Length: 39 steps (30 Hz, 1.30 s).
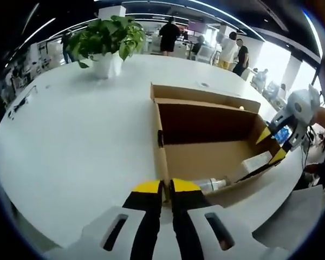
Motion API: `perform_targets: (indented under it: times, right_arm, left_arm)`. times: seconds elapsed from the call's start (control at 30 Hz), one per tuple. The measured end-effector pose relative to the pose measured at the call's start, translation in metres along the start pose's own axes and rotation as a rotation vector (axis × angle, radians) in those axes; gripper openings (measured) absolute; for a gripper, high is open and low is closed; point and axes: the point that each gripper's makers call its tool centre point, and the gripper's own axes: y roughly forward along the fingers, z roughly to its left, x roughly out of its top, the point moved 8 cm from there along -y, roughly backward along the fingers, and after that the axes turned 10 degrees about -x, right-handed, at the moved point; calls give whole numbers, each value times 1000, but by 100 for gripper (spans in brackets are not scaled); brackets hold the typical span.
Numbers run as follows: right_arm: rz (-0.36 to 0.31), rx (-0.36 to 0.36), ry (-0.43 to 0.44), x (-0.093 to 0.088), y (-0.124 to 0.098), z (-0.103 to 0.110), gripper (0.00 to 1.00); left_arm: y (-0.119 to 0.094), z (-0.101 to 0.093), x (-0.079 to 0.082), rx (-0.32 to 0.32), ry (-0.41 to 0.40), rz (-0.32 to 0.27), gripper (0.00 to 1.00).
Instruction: Operate the shoe box by opening the lid, removing the specified soft item, and placing it in the target area until the item is outside and the box remains undamaged.
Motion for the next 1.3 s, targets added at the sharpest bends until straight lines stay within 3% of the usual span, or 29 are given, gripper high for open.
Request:
perform_targets:
  times: [0.27,0.53,0.93,1.3]
  right_arm:
    - [18,14,-20,1,6,6,17]
    - [21,5,-40,2,4,7,15]
    - [-28,-38,-37,16,-13,3,15]
    - [-66,-66,-39,30,-42,-1,15]
  left_arm:
    - [0,0,0,6,7,11,2]
    - [1,0,1,9,4,12,2]
    - [0,0,1,9,6,16,2]
    - [-1,-1,2,17,2,27,2]
